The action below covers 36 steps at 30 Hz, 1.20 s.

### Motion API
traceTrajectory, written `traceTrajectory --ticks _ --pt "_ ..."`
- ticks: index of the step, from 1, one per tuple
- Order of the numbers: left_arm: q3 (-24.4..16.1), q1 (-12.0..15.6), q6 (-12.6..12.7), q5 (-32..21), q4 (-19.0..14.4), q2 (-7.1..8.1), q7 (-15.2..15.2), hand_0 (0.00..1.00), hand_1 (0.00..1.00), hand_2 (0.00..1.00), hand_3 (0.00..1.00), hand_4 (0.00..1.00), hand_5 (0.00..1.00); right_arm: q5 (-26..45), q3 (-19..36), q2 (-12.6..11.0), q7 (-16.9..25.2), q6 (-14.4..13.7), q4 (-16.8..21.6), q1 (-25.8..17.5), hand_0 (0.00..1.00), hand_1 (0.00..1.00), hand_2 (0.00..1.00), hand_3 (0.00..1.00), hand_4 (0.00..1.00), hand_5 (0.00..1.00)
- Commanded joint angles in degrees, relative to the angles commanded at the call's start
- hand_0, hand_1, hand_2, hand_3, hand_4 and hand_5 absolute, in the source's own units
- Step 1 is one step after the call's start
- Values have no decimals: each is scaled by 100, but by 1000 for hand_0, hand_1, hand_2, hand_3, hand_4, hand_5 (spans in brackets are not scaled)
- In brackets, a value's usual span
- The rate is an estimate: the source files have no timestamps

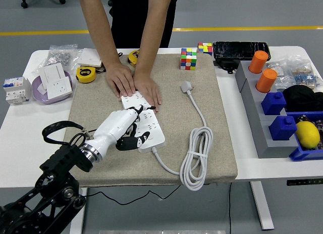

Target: Pick up the plug,place it near the board,insert it into the board,press the button

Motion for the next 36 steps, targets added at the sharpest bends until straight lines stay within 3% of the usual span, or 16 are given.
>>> traceTrajectory --ticks 2,4,5,8,10,11,15,16,18,22,34,35,36 --pt "-104 -130 172 -460 112 -37 -251 267 151 261 764 526 2 -1 2 2 -3 -1 0 -3 870 724 717 708 998 669" --pt "-194 -297 148 -939 356 -99 -421 267 151 261 764 526 2 -1 -5 5 -9 -1 0 -5 870 724 717 708 998 669" --pt "-217 -336 109 -1191 437 -117 -440 732 838 848 905 998 214 2 -8 5 -10 -2 0 -4 870 724 717 707 998 669" --pt "-338 -582 -349 -1891 906 -248 -394 732 838 848 905 998 214 37 -44 15 4 0 0 5 870 724 717 707 998 669" --pt "-369 -703 -497 -2338 1139 -303 -412 732 838 848 905 998 214 41 -48 15 2 -2 0 2 870 724 717 707 998 669" --pt "-385 -758 -528 -2599 1242 -328 -420 998 998 998 998 998 381 27 -39 14 -6 0 0 -1 870 724 717 707 998 668" --pt "-484 -974 -662 -3561 1619 -419 -348 998 998 998 998 998 381 -4 -22 10 -21 4 0 -15 870 724 717 707 998 668" --pt "-490 -986 -668 -3575 1647 -424 -341 998 998 998 998 998 381 -5 -22 9 -21 3 0 -14 870 724 717 707 998 668" --pt "-508 -1022 -682 -3547 1736 -441 -318 998 998 998 998 998 400 -5 -25 8 -20 2 0 -8 869 724 717 706 998 669" --pt "-541 -1077 -647 -3005 1957 -460 -247 998 998 998 998 998 400 24 -73 7 -11 1 0 10 869 724 717 706 998 669" --pt "-699 -1145 -592 -278 2362 -448 -19 998 998 996 970 998 376 10 -95 -12 -18 4 0 -7 869 724 717 706 998 669" --pt "-693 -1142 -582 -133 2364 -448 -15 947 933 850 874 998 355 6 -92 -12 -19 5 0 -9 867 724 717 705 998 669" --pt "-662 -1136 -536 65 2384 -452 -16 947 933 850 874 998 355 -9 -79 -12 -23 7 0 -15 867 724 717 705 998 669"
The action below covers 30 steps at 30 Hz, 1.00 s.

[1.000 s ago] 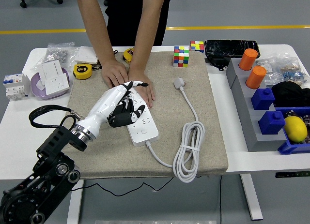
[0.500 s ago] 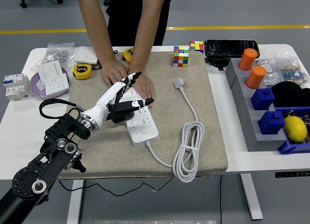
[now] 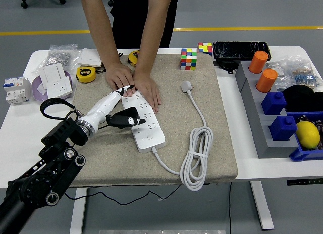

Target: Pick up the plug,place it near the board,insert it into the board,press the button

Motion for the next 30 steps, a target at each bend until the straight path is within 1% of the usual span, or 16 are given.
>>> traceTrajectory --ticks 4,5,9,10,11,14,16,17,20,22,23,28,29,30 --pt "67 23 137 319 41 -5 -32 947 933 850 874 998 355 6 -5 0 4 0 0 3 867 724 717 705 998 669" --pt "86 31 179 384 45 -6 -37 716 692 564 613 998 305 4 -2 1 4 -1 0 6 869 724 716 704 998 669" --pt "116 22 210 578 89 -11 -52 716 692 564 613 998 305 18 -12 0 7 -3 0 13 869 724 716 704 998 669" --pt "120 20 262 645 102 -12 -72 716 692 564 613 998 305 29 -17 -2 10 -4 0 16 869 724 716 704 998 669" --pt "119 18 292 685 107 -12 -82 497 472 387 488 998 91 32 -18 -2 11 -5 0 17 870 724 717 704 998 668" --pt "97 -1 410 982 138 -19 -94 497 472 387 488 998 91 20 3 -3 7 -5 0 17 870 724 717 704 998 668" --pt "89 -11 471 1087 155 -18 -114 497 472 387 488 998 91 22 5 -3 7 -5 0 18 870 724 717 704 998 668" --pt "91 -12 520 1087 152 -16 -131 399 313 339 505 956 51 27 6 -3 9 -5 0 19 870 724 717 704 998 668" --pt "77 -10 622 1087 124 -23 -183 399 313 339 505 956 51 17 21 -2 6 -5 0 18 870 724 717 704 998 668" --pt "62 -19 593 1087 114 -24 -163 399 313 339 505 956 51 15 26 0 7 -3 0 16 870 724 717 704 998 668" --pt "62 -24 568 1087 115 -20 -147 350 218 250 450 860 2 14 28 1 7 -3 0 16 868 724 715 705 998 669" --pt "66 -16 511 1087 98 0 -100 350 218 250 450 860 2 23 31 3 11 -5 0 28 868 724 715 705 998 669" --pt "66 -16 508 1087 95 1 -98 338 196 233 437 823 2 26 29 3 13 -5 0 29 869 724 715 704 998 670" --pt "61 -17 506 1087 91 1 -93 338 196 233 437 823 2 21 35 2 11 -5 0 31 869 724 715 704 998 670"
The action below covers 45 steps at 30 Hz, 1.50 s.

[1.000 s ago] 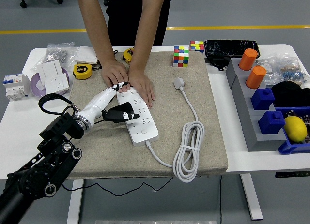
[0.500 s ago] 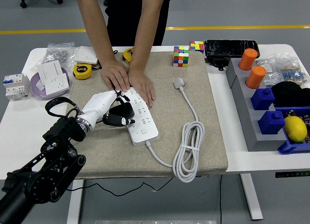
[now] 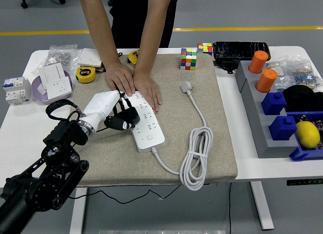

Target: Pick up the plug,place it near the board,insert it into the board,press the button

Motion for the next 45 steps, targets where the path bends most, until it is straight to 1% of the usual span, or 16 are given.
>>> traceTrajectory --ticks 4,5,7,12,20,22,23,25,27,29,32,34,35,40,41,45 --pt "3 -3 -1 0 6 1 15 338 196 233 437 823 2 9 -2 -3 2 -2 0 2 869 724 715 704 998 670" --pt "6 -2 -4 0 10 3 18 338 189 232 438 801 2 6 2 -2 1 -2 0 3 870 724 715 704 998 668" --pt "8 11 -10 0 12 6 22 338 189 232 438 801 2 18 -9 -1 5 -2 0 3 870 724 715 704 998 668" --pt "-67 44 -31 0 -90 17 27 332 188 232 435 799 2 2 13 2 0 0 0 -6 868 724 715 704 998 668" --pt "-301 105 -143 0 -485 88 50 334 188 231 430 798 2 1 19 0 -1 -1 0 -2 868 724 715 704 998 668" --pt "-408 151 -184 0 -627 101 46 334 188 231 430 798 2 21 -1 1 6 -3 0 2 868 724 715 704 998 668" --pt "-499 188 -203 0 -745 122 37 346 198 231 423 797 2 22 -3 1 6 -4 0 3 868 724 715 705 998 668" --pt "-615 226 -227 0 -879 171 23 346 198 231 423 797 2 15 1 0 4 -3 0 0 868 724 715 705 998 668" --pt "-720 262 -257 0 -944 243 21 346 198 231 423 797 2 3 13 0 1 -4 0 -6 868 724 715 705 998 668" --pt "-819 303 -284 0 -920 309 35 362 216 231 411 797 2 -2 17 -2 -2 -3 0 -13 868 724 714 705 998 667" --pt "-939 392 -319 0 -824 387 42 362 216 231 411 797 2 8 9 -4 0 -6 0 -15 868 724 714 705 998 667" --pt "-934 478 -334 0 -760 440 40 362 216 231 411 797 2 14 2 -4 0 -7 0 -19 868 724 714 705 998 667" --pt "-923 496 -338 0 -743 450 38 365 227 267 502 798 2 11 5 -4 -2 -7 0 -21 868 724 715 705 998 668" --pt "-787 578 -343 0 -581 455 9 365 227 267 502 798 2 33 -25 -3 2 -7 0 -12 868 724 715 705 998 668" --pt "-752 594 -336 0 -557 451 -4 368 292 295 502 801 2 48 -38 -3 5 -9 0 -4 865 724 715 705 998 667" --pt "-701 602 -323 0 -534 450 -35 368 292 295 502 801 2 56 -46 -9 5 -12 0 4 865 724 715 705 998 667"
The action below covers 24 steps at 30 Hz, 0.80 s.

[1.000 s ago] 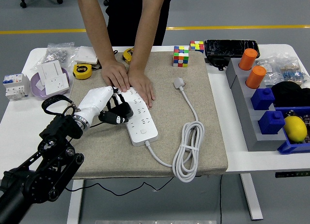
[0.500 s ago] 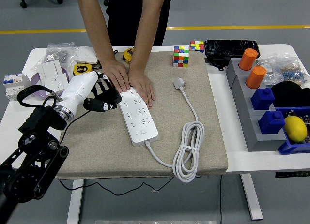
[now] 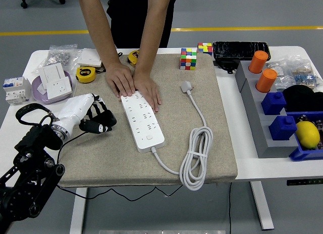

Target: Pick up the plug,place it near the board,insert it into the board,press the button

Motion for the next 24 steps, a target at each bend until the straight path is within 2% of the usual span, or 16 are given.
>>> traceTrajectory --ticks 1,2,7,8,13,14,18,19,20,24 --pt "3 -4 3 0 -6 0 -18 368 292 295 502 801 2 -11 10 -3 -4 1 0 -6 865 724 715 705 998 667" --pt "5 -9 3 0 -11 1 -30 424 443 430 528 911 51 -20 19 -5 -7 2 0 -9 867 722 715 703 998 668" --pt "-5 -28 -122 -22 12 12 -72 424 443 430 528 911 51 -49 61 -5 -14 5 0 -20 867 722 715 703 998 668" --pt "-8 -27 -156 -73 20 14 -76 743 815 756 728 998 436 -42 59 -3 -13 4 0 -18 867 724 716 703 998 668" --pt "-26 -24 -252 -488 56 12 -125 743 815 756 728 998 436 -13 40 7 -4 2 0 -11 867 724 716 703 998 668" --pt "-33 -26 -256 -627 61 11 -145 904 976 905 869 998 955 -15 43 8 -4 2 0 -9 866 724 716 703 998 670" --pt "-93 -13 -221 -1159 34 -3 -237 904 976 905 869 998 955 -18 52 8 -4 1 0 -2 866 724 716 703 998 670" --pt "-117 -2 -214 -1347 9 -9 -276 904 976 905 869 998 955 -17 52 7 -4 2 0 -2 866 724 716 703 998 670" --pt "-131 7 -209 -1547 -11 -14 -307 927 998 927 902 998 998 -19 55 6 -4 1 0 -1 867 723 716 703 998 669" --pt "-202 116 -36 -2462 -186 -103 -516 927 998 927 902 998 998 -16 63 5 -7 -1 0 -3 867 723 716 703 998 669"
